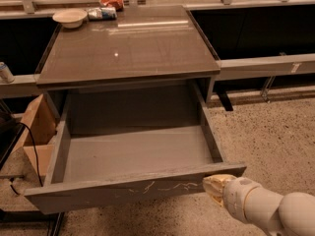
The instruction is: Close top drawer
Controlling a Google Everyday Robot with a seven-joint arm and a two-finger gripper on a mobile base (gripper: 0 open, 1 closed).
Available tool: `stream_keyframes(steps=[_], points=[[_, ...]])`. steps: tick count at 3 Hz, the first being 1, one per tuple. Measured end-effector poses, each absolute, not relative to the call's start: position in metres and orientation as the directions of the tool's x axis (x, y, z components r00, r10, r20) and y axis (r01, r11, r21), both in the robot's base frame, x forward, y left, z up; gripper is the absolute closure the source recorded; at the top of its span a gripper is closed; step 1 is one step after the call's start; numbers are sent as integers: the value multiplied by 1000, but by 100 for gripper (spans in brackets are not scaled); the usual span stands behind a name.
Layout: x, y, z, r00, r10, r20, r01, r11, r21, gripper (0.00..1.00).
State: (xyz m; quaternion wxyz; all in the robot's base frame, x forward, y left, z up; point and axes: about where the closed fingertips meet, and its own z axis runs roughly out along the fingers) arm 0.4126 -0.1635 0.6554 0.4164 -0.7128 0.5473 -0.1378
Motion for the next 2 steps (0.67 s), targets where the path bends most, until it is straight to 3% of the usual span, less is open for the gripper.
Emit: stream_keyframes(steps=[2], points=[[434, -166, 650, 343, -907, -244, -659, -47, -751, 100]])
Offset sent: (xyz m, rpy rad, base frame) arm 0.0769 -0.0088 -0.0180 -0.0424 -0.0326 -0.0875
